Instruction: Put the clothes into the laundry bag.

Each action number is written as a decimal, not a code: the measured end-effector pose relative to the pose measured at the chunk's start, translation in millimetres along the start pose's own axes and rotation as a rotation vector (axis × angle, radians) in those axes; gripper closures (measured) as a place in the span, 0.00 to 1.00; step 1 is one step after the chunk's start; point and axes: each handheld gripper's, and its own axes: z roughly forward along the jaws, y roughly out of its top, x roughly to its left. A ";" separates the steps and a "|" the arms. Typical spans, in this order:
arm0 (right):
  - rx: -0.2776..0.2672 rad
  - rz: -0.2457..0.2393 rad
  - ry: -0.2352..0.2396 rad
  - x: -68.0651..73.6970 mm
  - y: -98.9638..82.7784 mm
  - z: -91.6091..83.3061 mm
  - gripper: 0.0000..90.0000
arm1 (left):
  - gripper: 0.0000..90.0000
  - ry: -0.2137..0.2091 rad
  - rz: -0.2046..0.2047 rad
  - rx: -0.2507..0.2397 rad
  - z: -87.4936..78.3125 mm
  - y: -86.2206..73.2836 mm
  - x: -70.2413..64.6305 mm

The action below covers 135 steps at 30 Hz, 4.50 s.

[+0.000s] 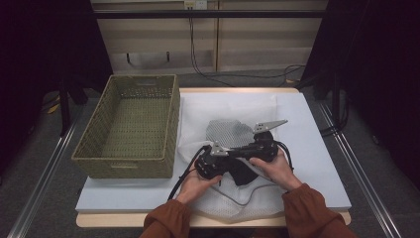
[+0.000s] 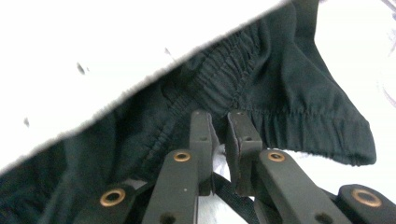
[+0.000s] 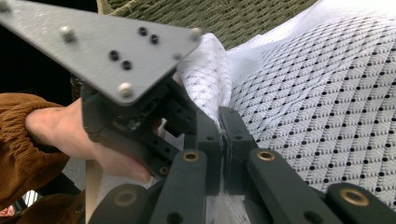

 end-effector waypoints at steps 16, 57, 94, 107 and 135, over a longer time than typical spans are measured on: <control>-0.012 -0.004 0.020 2.2 3.2 -4.2 0.97 | 0.91 0.078 -0.083 -0.133 3.9 16.1 10.6; 0.009 -0.005 0.008 -1.8 -0.7 -2.7 0.96 | 0.84 -0.026 0.057 -0.051 -58.1 -22.8 2.2; 0.048 0.004 -0.011 -0.5 -10.2 -0.4 0.95 | 0.66 0.043 0.022 0.073 -99.3 -88.5 18.0; 0.080 0.002 -0.005 2.3 -22.1 -3.3 0.95 | 0.99 -0.017 -0.002 0.104 -115.2 -91.7 15.4; 0.192 -0.033 -0.050 16.7 -50.2 -2.2 0.68 | 0.98 -0.073 -0.031 0.135 -133.7 -113.6 -3.1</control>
